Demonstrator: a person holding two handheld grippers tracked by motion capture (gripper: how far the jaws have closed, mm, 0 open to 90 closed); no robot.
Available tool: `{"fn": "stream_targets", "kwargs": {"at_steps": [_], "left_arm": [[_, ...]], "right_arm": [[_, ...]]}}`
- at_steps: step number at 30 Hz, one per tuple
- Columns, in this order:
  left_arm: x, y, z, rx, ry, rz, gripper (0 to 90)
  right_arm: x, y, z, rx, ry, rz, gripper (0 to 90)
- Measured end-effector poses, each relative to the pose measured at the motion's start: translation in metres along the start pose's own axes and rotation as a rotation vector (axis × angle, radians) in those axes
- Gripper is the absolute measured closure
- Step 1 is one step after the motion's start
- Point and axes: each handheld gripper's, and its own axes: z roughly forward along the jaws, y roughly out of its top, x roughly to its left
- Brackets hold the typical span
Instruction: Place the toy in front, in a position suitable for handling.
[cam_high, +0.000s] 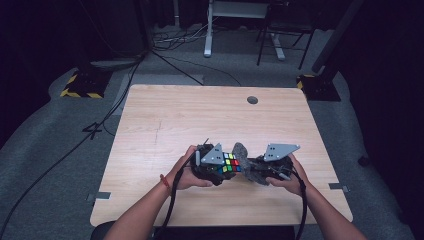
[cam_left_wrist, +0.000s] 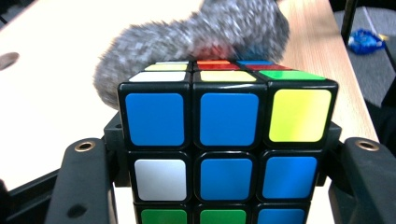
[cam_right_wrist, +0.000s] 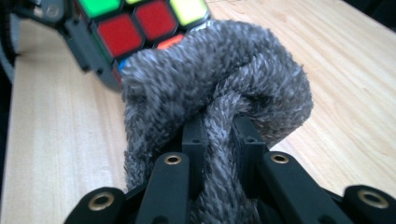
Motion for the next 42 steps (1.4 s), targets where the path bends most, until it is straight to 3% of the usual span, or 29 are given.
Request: {"fn": "stream_targets", "kwargs": {"at_steps": [5, 7, 15, 19, 21, 23, 27, 31, 33, 36, 42], "left_arm": [[0.000, 0.001, -0.005, -0.043, -0.001, -0.010, 33.8], [0.000, 0.001, -0.003, -0.030, 0.005, -0.001, 33.8], [-0.002, -0.001, 0.005, 0.024, 0.010, 0.002, 33.8], [-0.005, -0.001, 0.013, 0.052, -0.004, 0.021, 33.9], [-0.007, 0.001, 0.013, 0.036, -0.003, 0.029, 33.8], [-0.007, 0.002, 0.010, 0.023, 0.000, 0.026, 33.9], [-0.004, 0.001, 0.004, -0.028, 0.001, 0.007, 33.9], [-0.004, 0.002, 0.003, -0.049, -0.004, 0.005, 33.8], [-0.005, 0.002, 0.004, -0.039, 0.002, 0.015, 33.9], [-0.003, 0.000, 0.003, -0.052, -0.014, -0.004, 33.8], [-0.002, -0.002, 0.004, -0.033, -0.016, 0.008, 33.5]], "right_arm": [[0.001, -0.002, 0.004, 0.003, 0.021, 0.012, 78.9], [0.001, -0.001, 0.004, -0.011, 0.026, 0.016, 78.9], [0.009, 0.009, -0.008, -0.066, -0.043, -0.026, 79.1], [0.009, 0.011, -0.012, -0.104, -0.026, -0.019, 79.1], [0.011, 0.012, -0.010, -0.081, -0.048, -0.039, 79.1], [0.007, 0.009, -0.008, -0.062, -0.075, -0.027, 79.2], [-0.003, 0.001, -0.004, -0.032, -0.062, 0.031, 79.3], [0.000, -0.001, 0.005, 0.008, -0.014, 0.022, 79.2], [0.002, 0.000, 0.006, -0.012, 0.015, 0.024, 79.2], [0.003, 0.000, 0.002, -0.054, 0.040, 0.037, 79.2], [0.003, 0.002, -0.003, -0.101, 0.052, 0.045, 79.3]]}}
